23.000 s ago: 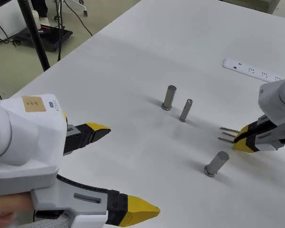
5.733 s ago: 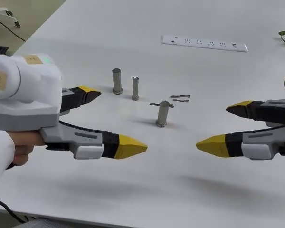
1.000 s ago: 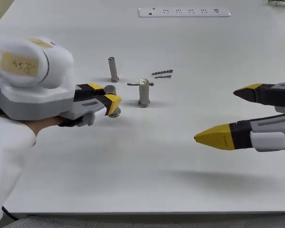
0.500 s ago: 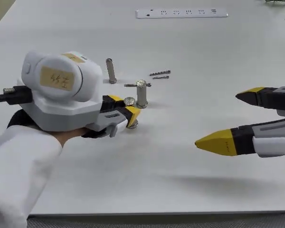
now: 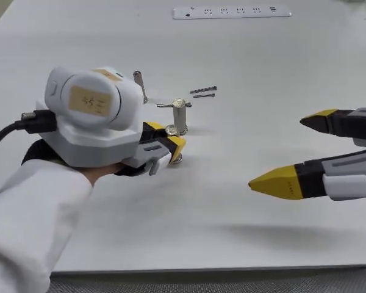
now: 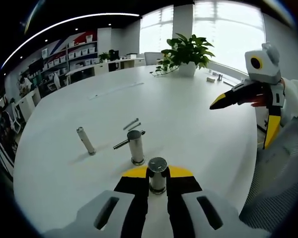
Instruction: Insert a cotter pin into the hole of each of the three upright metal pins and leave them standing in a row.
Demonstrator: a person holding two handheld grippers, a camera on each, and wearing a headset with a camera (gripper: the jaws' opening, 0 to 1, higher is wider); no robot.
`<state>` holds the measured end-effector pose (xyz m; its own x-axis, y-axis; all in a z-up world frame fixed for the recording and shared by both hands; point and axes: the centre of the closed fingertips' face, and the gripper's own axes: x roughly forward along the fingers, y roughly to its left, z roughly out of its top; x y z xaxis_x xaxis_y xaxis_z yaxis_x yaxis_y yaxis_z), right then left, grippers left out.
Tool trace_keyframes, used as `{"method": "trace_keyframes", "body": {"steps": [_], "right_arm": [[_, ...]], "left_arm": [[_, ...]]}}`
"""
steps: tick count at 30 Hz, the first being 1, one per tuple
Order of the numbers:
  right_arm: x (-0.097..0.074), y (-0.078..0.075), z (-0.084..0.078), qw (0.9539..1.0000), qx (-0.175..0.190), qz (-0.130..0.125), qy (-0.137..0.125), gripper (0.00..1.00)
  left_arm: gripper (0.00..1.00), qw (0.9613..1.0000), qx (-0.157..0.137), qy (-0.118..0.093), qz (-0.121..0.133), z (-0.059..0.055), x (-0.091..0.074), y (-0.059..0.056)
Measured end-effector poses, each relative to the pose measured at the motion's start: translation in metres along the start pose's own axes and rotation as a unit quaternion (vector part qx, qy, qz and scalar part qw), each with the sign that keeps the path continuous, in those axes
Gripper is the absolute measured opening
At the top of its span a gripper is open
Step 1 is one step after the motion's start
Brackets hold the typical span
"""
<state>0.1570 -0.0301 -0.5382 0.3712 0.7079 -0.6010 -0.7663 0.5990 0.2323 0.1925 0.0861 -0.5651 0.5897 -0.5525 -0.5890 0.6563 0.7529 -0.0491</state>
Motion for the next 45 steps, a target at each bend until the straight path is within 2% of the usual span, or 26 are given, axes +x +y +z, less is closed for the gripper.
{"method": "trace_keyframes", "body": {"steps": [7, 25, 30, 33, 37, 39, 41, 43, 45], "right_arm": [[0.0, 0.001, -0.001, 1.0, 0.0, 0.001, 0.001, 0.97], [0.003, 0.004, -0.003, 0.9999, 0.001, 0.008, 0.007, 0.96], [0.004, 0.004, -0.004, 0.9999, 0.001, 0.009, 0.007, 0.96], [0.003, 0.002, -0.003, 1.0, 0.005, 0.005, 0.004, 0.96], [0.003, 0.002, -0.002, 1.0, 0.008, 0.004, 0.002, 0.96], [0.003, 0.003, -0.003, 1.0, 0.008, 0.004, 0.003, 0.96], [0.003, 0.003, -0.003, 1.0, 0.008, 0.005, 0.004, 0.96], [0.003, 0.003, -0.003, 0.9999, 0.008, 0.007, 0.005, 0.95], [0.003, 0.004, -0.003, 0.9999, 0.006, 0.008, 0.006, 0.95]], "left_arm": [[0.1, 1.0, 0.008, 0.004, 0.0, -0.002, 0.002, -0.003], [0.1, 0.9997, 0.013, 0.004, 0.021, -0.004, 0.003, -0.001], [0.1, 0.9996, 0.006, 0.003, 0.027, -0.004, 0.002, -0.001], [0.1, 0.9996, -0.011, -0.001, 0.028, -0.004, 0.002, -0.001], [0.11, 0.9998, -0.012, -0.001, 0.016, -0.003, 0.002, -0.003], [0.11, 0.9996, 0.02, -0.016, 0.012, 0.003, 0.001, -0.002], [0.14, 0.9993, 0.031, -0.018, 0.007, 0.007, -0.002, -0.006], [0.24, 0.9992, 0.031, -0.027, -0.003, 0.014, -0.005, -0.008], [0.33, 0.9991, 0.036, -0.018, -0.012, 0.014, -0.008, -0.01]]}}
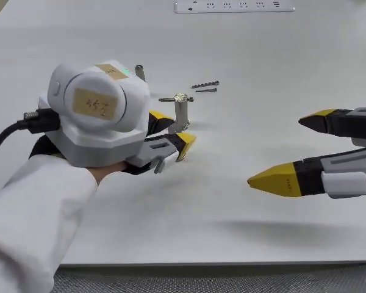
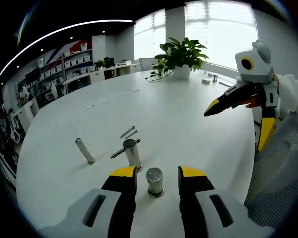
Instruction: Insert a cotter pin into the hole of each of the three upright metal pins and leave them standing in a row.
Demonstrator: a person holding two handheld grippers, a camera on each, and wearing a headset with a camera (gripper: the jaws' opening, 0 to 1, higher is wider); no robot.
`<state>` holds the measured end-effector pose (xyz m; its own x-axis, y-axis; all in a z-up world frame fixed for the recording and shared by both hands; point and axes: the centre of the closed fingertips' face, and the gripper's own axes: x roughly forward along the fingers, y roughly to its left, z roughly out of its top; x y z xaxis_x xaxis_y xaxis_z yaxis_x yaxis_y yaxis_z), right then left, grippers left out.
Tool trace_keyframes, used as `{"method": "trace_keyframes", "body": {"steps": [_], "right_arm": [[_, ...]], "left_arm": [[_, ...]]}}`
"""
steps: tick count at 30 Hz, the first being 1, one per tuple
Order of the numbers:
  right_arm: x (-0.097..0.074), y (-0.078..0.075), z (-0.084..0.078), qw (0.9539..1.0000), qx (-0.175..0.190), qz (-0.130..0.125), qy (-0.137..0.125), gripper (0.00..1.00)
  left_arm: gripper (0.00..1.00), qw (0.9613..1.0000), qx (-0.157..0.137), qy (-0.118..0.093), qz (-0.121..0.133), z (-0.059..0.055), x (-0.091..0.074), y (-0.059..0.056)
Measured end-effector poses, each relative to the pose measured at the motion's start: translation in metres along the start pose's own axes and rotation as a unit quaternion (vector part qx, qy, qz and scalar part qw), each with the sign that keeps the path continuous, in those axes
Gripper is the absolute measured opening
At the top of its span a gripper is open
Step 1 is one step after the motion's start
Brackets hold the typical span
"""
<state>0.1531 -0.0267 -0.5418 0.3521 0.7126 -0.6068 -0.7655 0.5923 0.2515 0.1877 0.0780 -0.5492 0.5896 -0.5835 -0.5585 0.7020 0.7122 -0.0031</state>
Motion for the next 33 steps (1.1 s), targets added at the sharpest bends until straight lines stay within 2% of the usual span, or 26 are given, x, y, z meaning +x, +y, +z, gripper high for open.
{"method": "trace_keyframes", "body": {"steps": [3, 5, 7, 10, 12, 16, 19, 21, 27, 33], "right_arm": [[0.0, 0.0, 0.0, 1.0, -0.001, 0.001, -0.001, 0.95], [0.0, -0.001, 0.001, 1.0, -0.002, 0.0, -0.001, 0.95], [-0.002, -0.001, 0.002, 1.0, -0.002, 0.0, -0.001, 0.95], [-0.002, 0.0, 0.001, 1.0, -0.002, -0.001, 0.0, 0.95], [-0.003, -0.001, 0.001, 1.0, -0.002, -0.001, 0.001, 0.95], [-0.003, -0.002, 0.0, 1.0, -0.003, -0.003, 0.004, 0.94], [-0.003, -0.001, -0.001, 1.0, -0.003, -0.003, 0.007, 0.94], [-0.004, -0.002, -0.001, 1.0, -0.003, -0.004, 0.007, 0.94], [-0.006, -0.005, 0.0, 0.9999, -0.006, -0.008, 0.013, 0.94], [-0.009, -0.007, 0.001, 0.9997, -0.013, -0.013, 0.019, 0.94]], "left_arm": [[0.36, 0.9999, 0.012, 0.005, -0.008, -0.001, -0.005, -0.001], [0.38, 0.9998, 0.011, 0.007, -0.012, -0.003, -0.011, 0.0], [0.45, 0.9996, 0.008, 0.01, -0.025, -0.007, -0.017, -0.001], [0.62, 0.9997, 0.01, 0.006, -0.024, -0.009, -0.024, 0.002], [0.71, 0.9994, -0.003, 0.008, -0.033, -0.012, -0.03, 0.003], [0.75, 0.9993, -0.019, -0.009, -0.03, -0.011, -0.041, 0.01], [0.77, 0.9991, -0.012, -0.013, -0.039, -0.011, -0.047, 0.011], [0.84, 0.9991, -0.01, -0.014, -0.039, -0.012, -0.05, 0.012], [0.98, 0.998, -0.01, -0.026, -0.057, -0.009, -0.06, 0.009], [0.99, 0.9972, -0.005, -0.019, -0.072, -0.014, -0.065, 0.005]]}}
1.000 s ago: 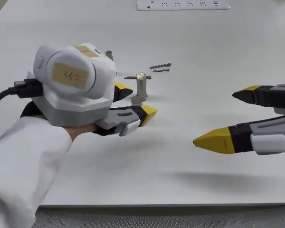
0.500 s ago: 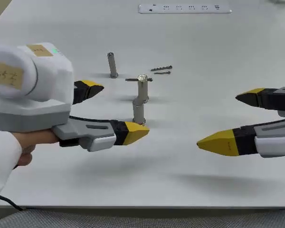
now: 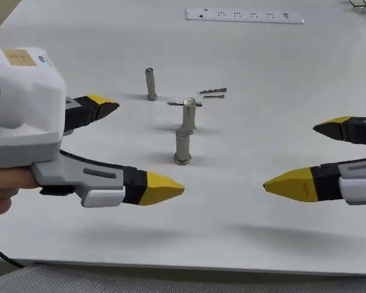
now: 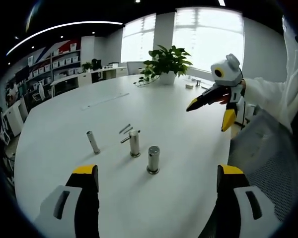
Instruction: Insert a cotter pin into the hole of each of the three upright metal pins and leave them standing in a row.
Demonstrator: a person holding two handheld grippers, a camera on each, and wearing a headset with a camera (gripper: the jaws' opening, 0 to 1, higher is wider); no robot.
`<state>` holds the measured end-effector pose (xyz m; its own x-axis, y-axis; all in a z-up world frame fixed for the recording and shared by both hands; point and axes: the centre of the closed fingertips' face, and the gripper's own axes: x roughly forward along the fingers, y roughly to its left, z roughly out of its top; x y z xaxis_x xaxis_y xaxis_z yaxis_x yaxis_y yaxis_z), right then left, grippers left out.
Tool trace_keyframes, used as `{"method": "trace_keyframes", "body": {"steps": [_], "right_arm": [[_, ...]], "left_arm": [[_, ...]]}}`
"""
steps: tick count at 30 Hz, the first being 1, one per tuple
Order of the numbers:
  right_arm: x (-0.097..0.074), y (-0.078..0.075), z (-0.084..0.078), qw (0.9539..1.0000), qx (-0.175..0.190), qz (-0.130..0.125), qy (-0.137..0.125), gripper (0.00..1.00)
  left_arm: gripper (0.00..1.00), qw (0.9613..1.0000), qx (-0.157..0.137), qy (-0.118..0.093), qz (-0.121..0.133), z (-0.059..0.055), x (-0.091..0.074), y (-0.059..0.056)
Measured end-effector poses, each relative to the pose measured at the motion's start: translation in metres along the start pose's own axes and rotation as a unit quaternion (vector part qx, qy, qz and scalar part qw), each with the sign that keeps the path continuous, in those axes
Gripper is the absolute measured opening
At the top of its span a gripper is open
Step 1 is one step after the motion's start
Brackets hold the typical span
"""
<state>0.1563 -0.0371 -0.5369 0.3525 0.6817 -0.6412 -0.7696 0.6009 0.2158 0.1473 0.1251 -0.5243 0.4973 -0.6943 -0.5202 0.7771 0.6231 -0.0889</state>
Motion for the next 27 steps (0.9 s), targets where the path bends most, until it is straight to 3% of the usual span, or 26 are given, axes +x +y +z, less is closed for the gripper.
{"method": "trace_keyframes", "body": {"steps": [12, 19, 27], "right_arm": [[-0.003, -0.007, 0.008, 0.9996, -0.024, -0.004, 0.015, 0.91], [-0.005, -0.017, 0.023, 0.9991, -0.041, -0.005, 0.015, 0.88], [-0.002, -0.031, 0.039, 0.9948, -0.09, -0.007, 0.048, 0.86]], "left_arm": [[0.99, 0.9999, -0.014, 0.0, 0.002, -0.01, -0.009, 0.004], [0.99, 0.9999, -0.015, -0.002, -0.002, -0.012, -0.012, 0.003], [0.99, 0.9997, -0.021, -0.008, -0.001, -0.015, -0.016, 0.004]]}}
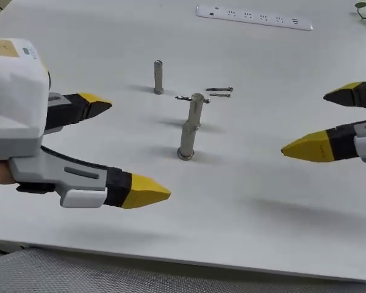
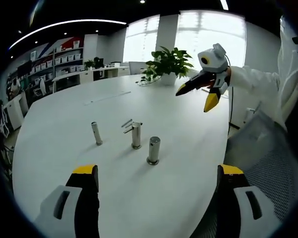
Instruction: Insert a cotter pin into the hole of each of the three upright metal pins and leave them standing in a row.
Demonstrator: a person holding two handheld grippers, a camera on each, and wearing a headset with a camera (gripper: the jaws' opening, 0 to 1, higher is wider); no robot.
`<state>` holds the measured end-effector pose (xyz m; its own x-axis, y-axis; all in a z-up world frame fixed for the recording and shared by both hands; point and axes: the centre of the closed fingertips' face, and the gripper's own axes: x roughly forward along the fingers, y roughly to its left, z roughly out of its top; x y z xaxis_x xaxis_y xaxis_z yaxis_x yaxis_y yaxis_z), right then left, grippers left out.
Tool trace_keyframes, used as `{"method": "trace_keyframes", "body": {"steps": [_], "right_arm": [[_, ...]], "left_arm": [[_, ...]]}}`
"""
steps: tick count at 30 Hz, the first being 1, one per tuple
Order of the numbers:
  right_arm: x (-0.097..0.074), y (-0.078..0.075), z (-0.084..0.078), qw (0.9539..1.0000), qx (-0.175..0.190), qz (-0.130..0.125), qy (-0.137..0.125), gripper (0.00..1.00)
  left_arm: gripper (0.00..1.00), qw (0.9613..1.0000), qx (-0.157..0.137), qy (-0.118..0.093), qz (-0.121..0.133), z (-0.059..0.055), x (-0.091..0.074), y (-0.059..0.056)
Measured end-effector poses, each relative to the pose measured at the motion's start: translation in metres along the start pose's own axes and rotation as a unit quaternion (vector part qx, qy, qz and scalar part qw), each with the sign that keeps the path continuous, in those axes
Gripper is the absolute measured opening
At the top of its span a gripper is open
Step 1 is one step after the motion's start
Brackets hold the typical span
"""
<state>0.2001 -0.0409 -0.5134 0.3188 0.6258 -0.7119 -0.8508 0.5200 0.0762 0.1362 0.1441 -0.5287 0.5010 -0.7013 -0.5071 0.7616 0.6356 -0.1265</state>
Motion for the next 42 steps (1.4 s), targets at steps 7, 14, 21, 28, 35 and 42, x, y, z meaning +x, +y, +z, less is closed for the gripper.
{"method": "trace_keyframes", "body": {"steps": [7, 14, 21, 28, 35, 42], "right_arm": [[0.009, -0.006, 0.012, 0.9991, -0.031, 0.027, 0.013, 0.8], [0.019, -0.019, 0.028, 0.9971, -0.064, 0.035, 0.021, 0.75], [0.031, -0.031, 0.039, 0.9951, -0.086, 0.04, 0.03, 0.71], [0.04, -0.043, 0.05, 0.9921, -0.108, 0.045, 0.045, 0.67], [0.051, -0.055, 0.059, 0.9881, -0.133, 0.05, 0.059, 0.61], [0.064, -0.063, 0.061, 0.9851, -0.146, 0.056, 0.072, 0.56]], "left_arm": [[0.99, 0.9999, -0.01, -0.005, 0.004, -0.002, -0.005, -0.002], [0.99, 0.9998, -0.017, -0.008, 0.008, -0.006, -0.009, 0.0], [0.99, 0.9995, -0.026, -0.014, 0.011, -0.006, -0.011, -0.001], [0.98, 0.9995, -0.028, -0.013, 0.007, -0.006, -0.011, -0.003], [0.97, 0.9995, -0.027, -0.017, 0.006, -0.001, -0.01, -0.005], [0.97, 0.9994, -0.029, -0.02, 0.006, 0.003, -0.008, -0.007]]}}
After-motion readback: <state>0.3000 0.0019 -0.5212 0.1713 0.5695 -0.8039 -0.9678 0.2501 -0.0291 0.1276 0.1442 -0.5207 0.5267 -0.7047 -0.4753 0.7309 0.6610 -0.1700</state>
